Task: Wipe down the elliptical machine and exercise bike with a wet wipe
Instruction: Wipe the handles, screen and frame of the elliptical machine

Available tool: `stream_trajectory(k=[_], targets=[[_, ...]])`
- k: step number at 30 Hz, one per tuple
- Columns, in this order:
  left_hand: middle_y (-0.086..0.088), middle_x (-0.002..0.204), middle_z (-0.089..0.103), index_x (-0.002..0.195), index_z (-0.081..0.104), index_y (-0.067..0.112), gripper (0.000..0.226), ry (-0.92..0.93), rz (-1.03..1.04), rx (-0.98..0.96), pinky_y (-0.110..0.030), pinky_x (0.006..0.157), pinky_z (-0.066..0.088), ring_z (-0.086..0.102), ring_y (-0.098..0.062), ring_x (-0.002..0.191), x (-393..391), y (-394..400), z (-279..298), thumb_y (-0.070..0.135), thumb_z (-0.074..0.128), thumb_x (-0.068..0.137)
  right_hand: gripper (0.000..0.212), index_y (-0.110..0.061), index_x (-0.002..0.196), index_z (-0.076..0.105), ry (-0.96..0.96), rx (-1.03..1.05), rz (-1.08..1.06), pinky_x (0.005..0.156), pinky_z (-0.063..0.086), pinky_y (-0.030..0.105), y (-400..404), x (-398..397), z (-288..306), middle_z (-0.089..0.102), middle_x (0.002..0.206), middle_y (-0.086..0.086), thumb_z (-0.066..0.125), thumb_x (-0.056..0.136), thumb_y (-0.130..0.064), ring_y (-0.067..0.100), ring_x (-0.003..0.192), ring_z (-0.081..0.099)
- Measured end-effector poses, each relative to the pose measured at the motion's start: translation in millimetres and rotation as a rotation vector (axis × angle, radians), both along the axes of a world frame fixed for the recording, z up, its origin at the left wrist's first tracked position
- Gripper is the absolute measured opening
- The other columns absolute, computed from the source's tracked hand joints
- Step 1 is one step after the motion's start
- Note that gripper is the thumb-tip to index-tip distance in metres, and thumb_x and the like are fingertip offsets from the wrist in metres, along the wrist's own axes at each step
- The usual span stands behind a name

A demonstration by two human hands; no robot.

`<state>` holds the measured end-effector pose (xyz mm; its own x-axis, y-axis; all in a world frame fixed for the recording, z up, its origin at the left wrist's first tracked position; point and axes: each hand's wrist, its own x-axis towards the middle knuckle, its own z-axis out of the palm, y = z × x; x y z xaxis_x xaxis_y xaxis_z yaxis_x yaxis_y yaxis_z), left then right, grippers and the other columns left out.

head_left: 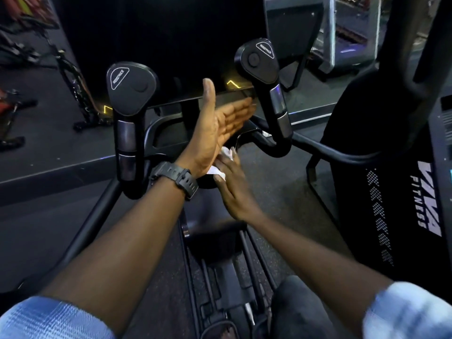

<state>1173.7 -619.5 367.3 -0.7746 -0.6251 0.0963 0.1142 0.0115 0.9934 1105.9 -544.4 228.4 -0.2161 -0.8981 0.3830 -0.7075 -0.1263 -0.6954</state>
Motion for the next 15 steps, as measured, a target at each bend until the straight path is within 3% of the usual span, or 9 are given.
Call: stream_trajectory(k=[2, 5, 8, 10, 13, 15], targets=[[-0.004, 0.139, 0.064, 0.140, 0.058, 0.008, 0.091, -0.027, 0.115, -0.036, -0.034, 0.121, 0.033, 0.057, -0.008, 0.132, 8, -3, -15, 0.066, 0.002, 0.098, 0.054, -0.006, 0.147, 0.039, -0.086, 0.011, -0.065, 0.122, 0.016, 0.044, -16, -6, 2, 0.030, 0.157, 0.011, 0.036, 0.102, -0.034, 0.029, 0.151, 0.010], [0.005, 0.126, 0.070, 0.126, 0.070, 0.015, 0.082, -0.171, 0.398, -0.192, -0.034, 0.116, 0.039, 0.062, -0.006, 0.122, 24, -6, -46, 0.069, 0.017, 0.096, 0.066, -0.005, 0.154, 0.022, -0.305, 0.103, -0.239, 0.123, 0.014, 0.043, -49, -30, 20, 0.015, 0.162, 0.012, 0.033, 0.099, -0.040, 0.023, 0.151, 0.007], [-0.003, 0.140, 0.062, 0.134, 0.063, 0.011, 0.065, -0.482, 0.473, -0.499, -0.037, 0.124, 0.024, 0.048, -0.016, 0.139, 40, -10, -78, 0.050, 0.021, 0.105, 0.064, -0.010, 0.157, 0.004, -0.464, 0.079, -0.269, 0.122, 0.007, 0.024, -35, 0, 19, -0.003, 0.165, 0.004, 0.037, 0.104, -0.025, 0.009, 0.149, -0.001], [-0.008, 0.154, 0.050, 0.142, 0.056, 0.008, 0.073, -0.615, 0.409, -0.724, -0.036, 0.127, 0.009, 0.032, -0.021, 0.151, 46, -15, -98, 0.052, 0.015, 0.101, 0.063, -0.016, 0.156, -0.003, -0.560, 0.042, -0.255, 0.112, 0.005, 0.009, -11, 35, 13, -0.012, 0.164, -0.002, 0.036, 0.106, -0.022, 0.002, 0.145, -0.004], [-0.007, 0.162, 0.039, 0.150, 0.047, 0.009, 0.079, -0.694, 0.387, -0.914, -0.033, 0.127, 0.004, 0.022, -0.021, 0.155, 46, -23, -116, 0.055, 0.010, 0.098, 0.062, -0.022, 0.157, 0.002, -0.727, 0.021, -0.311, 0.116, 0.004, 0.017, -32, 26, 15, -0.005, 0.165, -0.003, 0.035, 0.106, -0.034, 0.000, 0.145, -0.002], [-0.005, 0.163, 0.036, 0.153, 0.044, 0.010, 0.077, -0.698, 0.389, -0.943, -0.032, 0.126, 0.003, 0.019, -0.019, 0.156, 46, -22, -117, 0.054, 0.011, 0.099, 0.067, -0.028, 0.157, 0.014, -0.864, 0.061, -0.394, 0.123, 0.015, 0.036, -60, -7, 22, 0.021, 0.162, 0.001, 0.039, 0.098, -0.048, 0.013, 0.148, 0.020]])
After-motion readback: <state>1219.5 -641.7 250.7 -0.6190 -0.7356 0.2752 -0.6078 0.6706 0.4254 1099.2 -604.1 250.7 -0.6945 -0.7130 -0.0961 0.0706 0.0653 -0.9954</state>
